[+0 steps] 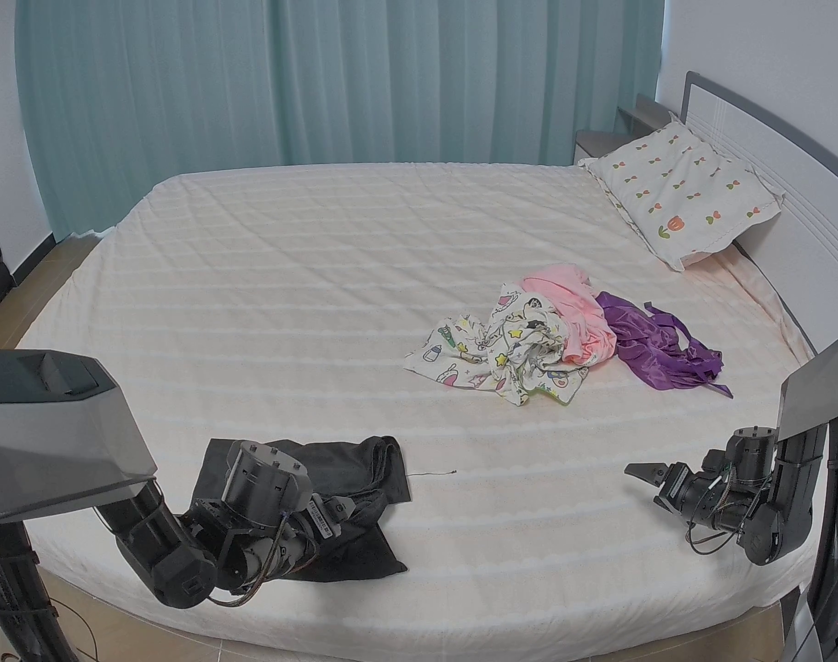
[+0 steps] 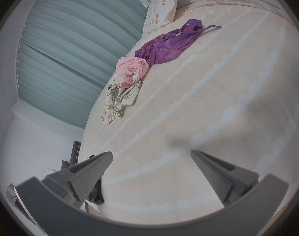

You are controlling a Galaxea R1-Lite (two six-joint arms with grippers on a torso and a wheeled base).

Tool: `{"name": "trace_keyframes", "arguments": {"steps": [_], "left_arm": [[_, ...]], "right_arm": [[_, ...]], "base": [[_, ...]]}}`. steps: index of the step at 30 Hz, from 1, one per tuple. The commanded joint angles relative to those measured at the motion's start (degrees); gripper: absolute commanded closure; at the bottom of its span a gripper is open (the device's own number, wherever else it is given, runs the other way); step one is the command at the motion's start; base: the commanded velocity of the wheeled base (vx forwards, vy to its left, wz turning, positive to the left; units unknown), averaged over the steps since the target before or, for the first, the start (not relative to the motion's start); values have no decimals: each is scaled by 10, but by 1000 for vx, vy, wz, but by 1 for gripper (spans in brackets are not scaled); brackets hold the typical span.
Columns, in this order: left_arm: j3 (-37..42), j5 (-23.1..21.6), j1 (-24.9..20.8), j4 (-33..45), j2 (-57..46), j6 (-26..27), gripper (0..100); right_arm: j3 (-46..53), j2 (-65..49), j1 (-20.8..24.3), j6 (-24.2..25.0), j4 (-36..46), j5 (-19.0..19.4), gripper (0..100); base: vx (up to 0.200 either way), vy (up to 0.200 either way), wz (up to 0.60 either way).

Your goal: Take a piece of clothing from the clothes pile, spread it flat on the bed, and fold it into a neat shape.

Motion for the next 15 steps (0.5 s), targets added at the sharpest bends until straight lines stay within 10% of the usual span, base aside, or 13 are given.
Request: {"name": "trace_keyframes", "arguments": {"steps": [1, 10, 15], "left_arm": [[32, 2, 8, -18, -5, -2, 0], [32, 0, 17, -22, -8, -4, 0], [38, -20, 53, -24, -11, -4, 0]], "right_arm": [[0, -1, 4, 1, -6, -1, 0], [0, -1, 5, 0, -6, -1, 0], [6, -14, 18, 1, -6, -3, 0]], "base": [[0, 0, 0], [0, 0, 0], [0, 200, 0]]}}
